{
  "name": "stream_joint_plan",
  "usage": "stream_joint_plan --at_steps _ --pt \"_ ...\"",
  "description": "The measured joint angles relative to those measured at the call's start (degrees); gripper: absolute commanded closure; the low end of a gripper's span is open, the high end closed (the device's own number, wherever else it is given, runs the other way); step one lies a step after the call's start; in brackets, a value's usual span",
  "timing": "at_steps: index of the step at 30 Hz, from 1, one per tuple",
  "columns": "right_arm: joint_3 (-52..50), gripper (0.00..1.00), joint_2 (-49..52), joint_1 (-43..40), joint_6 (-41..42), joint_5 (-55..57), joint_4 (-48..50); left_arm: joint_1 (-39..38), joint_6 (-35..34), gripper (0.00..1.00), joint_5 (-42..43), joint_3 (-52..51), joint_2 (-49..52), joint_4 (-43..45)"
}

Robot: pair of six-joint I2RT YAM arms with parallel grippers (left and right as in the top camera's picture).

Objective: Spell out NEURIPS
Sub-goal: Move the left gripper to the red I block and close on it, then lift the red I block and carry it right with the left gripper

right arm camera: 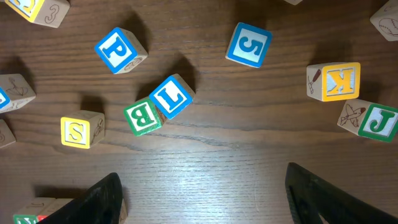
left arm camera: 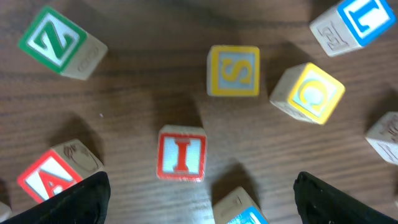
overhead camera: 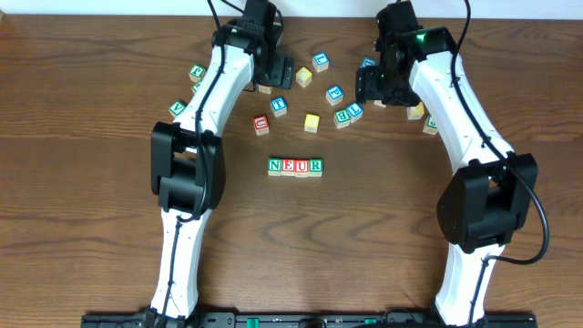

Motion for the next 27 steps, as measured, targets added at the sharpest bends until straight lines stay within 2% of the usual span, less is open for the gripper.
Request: stream_joint_plan --at_steps 11,17,24,27 --pt "0.00 0.21 0.00 0.00 -0.83 0.00 0.00 0.04 1.07 0.20 -1.42 -0.48 2.08 4.07" --pt "0.00 0.21 0.00 0.00 -0.98 0.00 0.00 0.07 1.09 0.23 -1.64 -0.70 3.32 4.98" --pt "0.00 0.19 0.00 0.00 -1.03 0.00 -0.02 0.07 1.22 0.38 -1.66 -0.98 5.01 5.07" --pt "0.00 0.19 0.00 0.00 -1.03 0.00 -0.02 0.07 1.29 0.48 -1.64 -1.14 5.11 5.09"
